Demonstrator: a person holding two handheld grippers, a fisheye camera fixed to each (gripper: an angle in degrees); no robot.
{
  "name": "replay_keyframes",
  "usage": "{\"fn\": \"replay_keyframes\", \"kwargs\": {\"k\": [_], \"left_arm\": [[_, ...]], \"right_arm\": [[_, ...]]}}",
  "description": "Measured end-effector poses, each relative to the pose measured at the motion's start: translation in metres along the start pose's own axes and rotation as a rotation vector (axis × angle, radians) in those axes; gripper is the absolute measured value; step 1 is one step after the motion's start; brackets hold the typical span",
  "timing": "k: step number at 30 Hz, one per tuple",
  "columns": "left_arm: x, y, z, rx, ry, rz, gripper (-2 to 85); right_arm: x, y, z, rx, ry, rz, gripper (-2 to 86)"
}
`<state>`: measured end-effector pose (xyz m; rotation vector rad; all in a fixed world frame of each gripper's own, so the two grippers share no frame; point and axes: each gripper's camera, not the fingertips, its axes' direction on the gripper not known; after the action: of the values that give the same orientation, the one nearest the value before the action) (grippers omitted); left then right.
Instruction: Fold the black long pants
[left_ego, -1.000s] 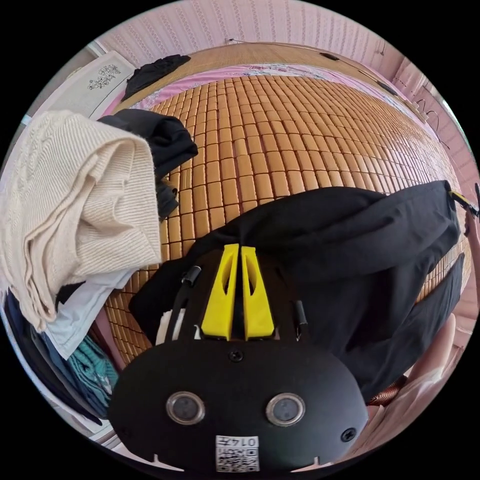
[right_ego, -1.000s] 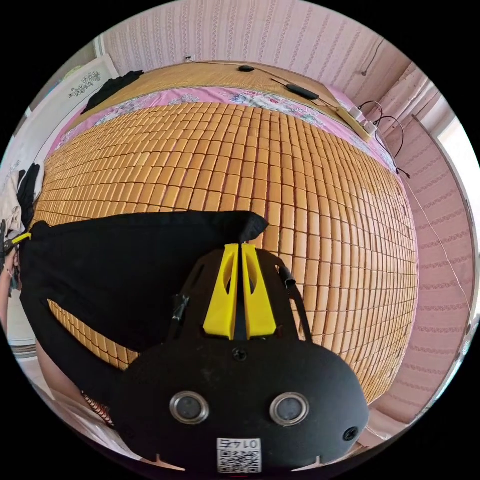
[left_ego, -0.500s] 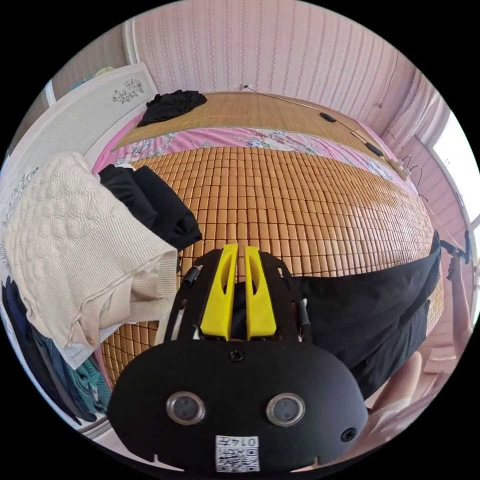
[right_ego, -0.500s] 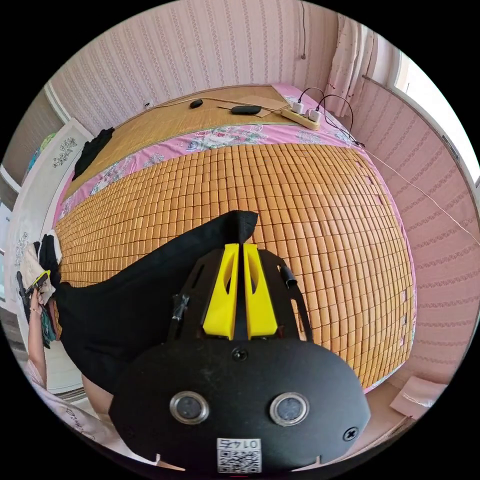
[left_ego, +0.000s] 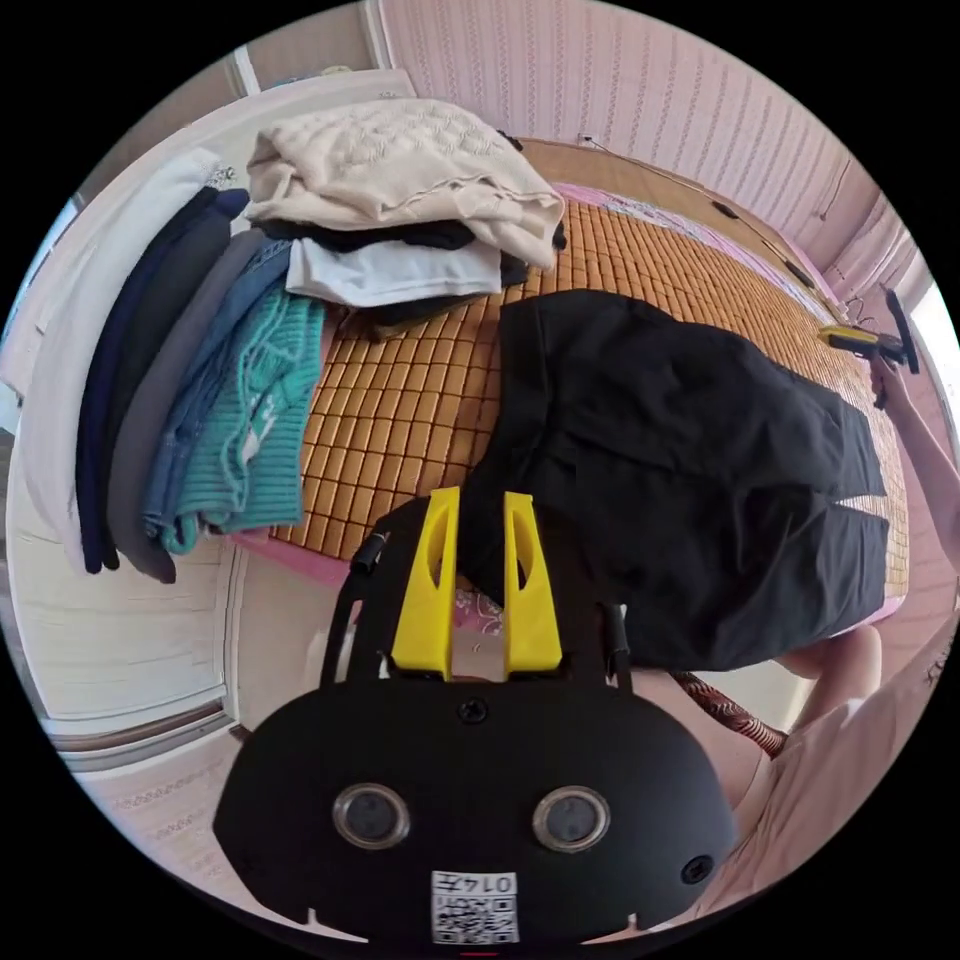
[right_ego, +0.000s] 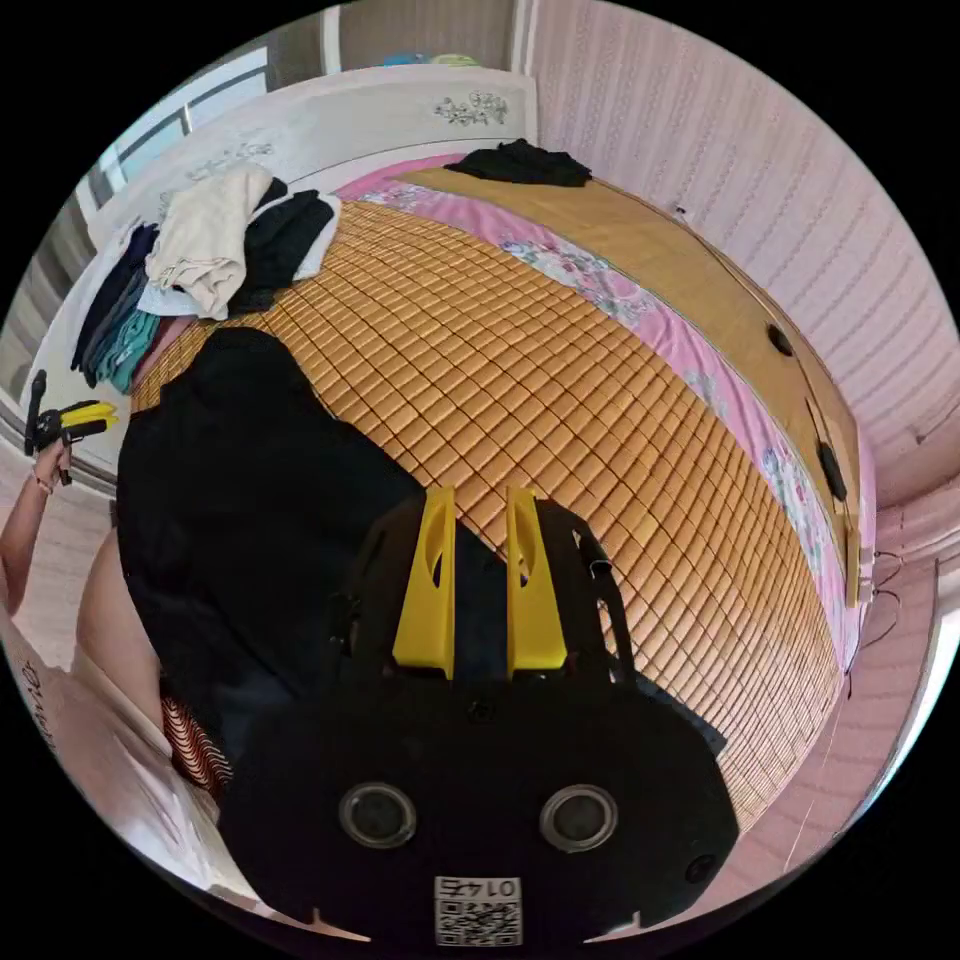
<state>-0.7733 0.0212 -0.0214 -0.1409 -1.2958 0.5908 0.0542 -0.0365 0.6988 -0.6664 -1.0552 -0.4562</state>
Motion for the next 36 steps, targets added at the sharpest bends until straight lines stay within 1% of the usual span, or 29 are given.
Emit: {"fn": "replay_keyframes", "kwargs": {"k": [2,3,4,5,6,7,8,9,11,12,13,14,16,17,19,20,21,23,24,27,29,30,31,32,33,34,35,36], "left_arm": [[-0.024,0.039,0.014,0.003,0.036,-0.075,10.2],[-0.030,0.046,0.019,0.001,0.050,-0.101,11.2],[-0.043,0.058,0.028,-0.008,0.091,-0.151,13.5],[-0.058,0.067,0.037,-0.022,0.140,-0.235,14.9],[-0.065,0.071,0.040,-0.021,0.183,-0.273,15.2],[-0.075,0.079,0.045,0.009,0.261,-0.332,15.0],[-0.079,0.084,0.051,0.030,0.298,-0.360,14.2],[-0.079,0.086,0.056,0.028,0.296,-0.354,13.7],[-0.080,0.094,0.089,-0.072,0.210,-0.356,11.2],[-0.080,0.096,0.095,-0.085,0.202,-0.359,10.4],[-0.080,0.102,0.091,-0.016,0.199,-0.316,4.5],[-0.080,0.106,0.092,0.015,0.264,-0.265,1.2],[-0.083,0.114,0.090,0.040,0.242,-0.253,0.4],[-0.087,0.120,0.082,0.062,0.222,-0.247,0.1],[-0.098,0.132,0.068,0.136,0.229,-0.265,0.1],[-0.105,0.138,0.067,0.151,0.201,-0.278,0.3],[-0.108,0.140,0.071,0.147,0.175,-0.284,0.4],[-0.114,0.142,0.099,0.056,0.087,-0.289,1.6],[-0.115,0.143,0.104,0.042,0.086,-0.288,2.0],[-0.123,0.159,0.097,0.083,0.084,-0.288,4.2],[-0.136,0.183,0.086,0.134,0.119,-0.313,4.4],[-0.139,0.191,0.084,0.147,0.141,-0.319,4.3],[-0.146,0.205,0.083,0.167,0.197,-0.332,4.1],[-0.151,0.220,0.083,0.184,0.255,-0.330,3.7],[-0.152,0.226,0.084,0.186,0.280,-0.329,3.3],[-0.154,0.238,0.088,0.173,0.316,-0.329,2.3],[-0.153,0.249,0.091,0.162,0.334,-0.318,0.9],[-0.152,0.253,0.093,0.159,0.331,-0.314,0.5]], "right_arm": [[-0.106,-0.072,0.005,0.058,-0.138,-0.232,8.4],[-0.132,-0.088,0.008,0.057,-0.167,-0.286,8.5],[-0.182,-0.118,0.015,0.039,-0.205,-0.379,9.2],[-0.232,-0.144,0.023,0.016,-0.219,-0.468,9.9],[-0.255,-0.155,0.027,0.003,-0.218,-0.511,10.3],[-0.298,-0.176,0.037,-0.035,-0.188,-0.569,11.0],[-0.335,-0.192,0.047,-0.071,-0.160,-0.610,11.8],[-0.350,-0.198,0.052,-0.080,-0.153,-0.626,11.8],[-0.396,-0.217,0.074,-0.128,-0.097,-0.649,11.5],[-0.404,-0.220,0.081,-0.152,-0.076,-0.648,11.4],[-0.414,-0.224,0.096,-0.217,-0.042,-0.645,9.5],[-0.420,-0.223,0.104,-0.264,-0.046,-0.647,6.3],[-0.424,-0.224,0.096,-0.244,-0.061,-0.629,1.3],[-0.426,-0.221,0.083,-0.176,-0.010,-0.631,0.6],[-0.433,-0.215,0.069,-0.124,0.028,-0.676,-0.1],[-0.439,-0.210,0.066,-0.116,0.071,-0.704,-0.3],[-0.442,-0.207,0.066,-0.113,0.088,-0.716,-0.4],[-0.443,-0.190,0.063,-0.087,0.150,-0.698,0.4],[-0.441,-0.185,0.059,-0.075,0.157,-0.681,0.8],[-0.408,-0.142,0.020,-0.017,0.098,-0.596,4.5],[-0.361,-0.077,-0.025,0.032,0.019,-0.488,6.0],[-0.349,-0.057,-0.035,0.043,0.025,-0.460,6.1],[-0.323,-0.010,-0.054,0.055,0.062,-0.390,6.1],[-0.297,0.042,-0.070,0.041,0.088,-0.315,6.0],[-0.283,0.069,-0.077,0.023,0.096,-0.275,5.9],[-0.258,0.124,-0.089,-0.024,0.102,-0.194,5.9],[-0.232,0.179,-0.102,-0.073,0.092,-0.107,5.9],[-0.219,0.207,-0.109,-0.091,0.087,-0.055,6.0]]}}
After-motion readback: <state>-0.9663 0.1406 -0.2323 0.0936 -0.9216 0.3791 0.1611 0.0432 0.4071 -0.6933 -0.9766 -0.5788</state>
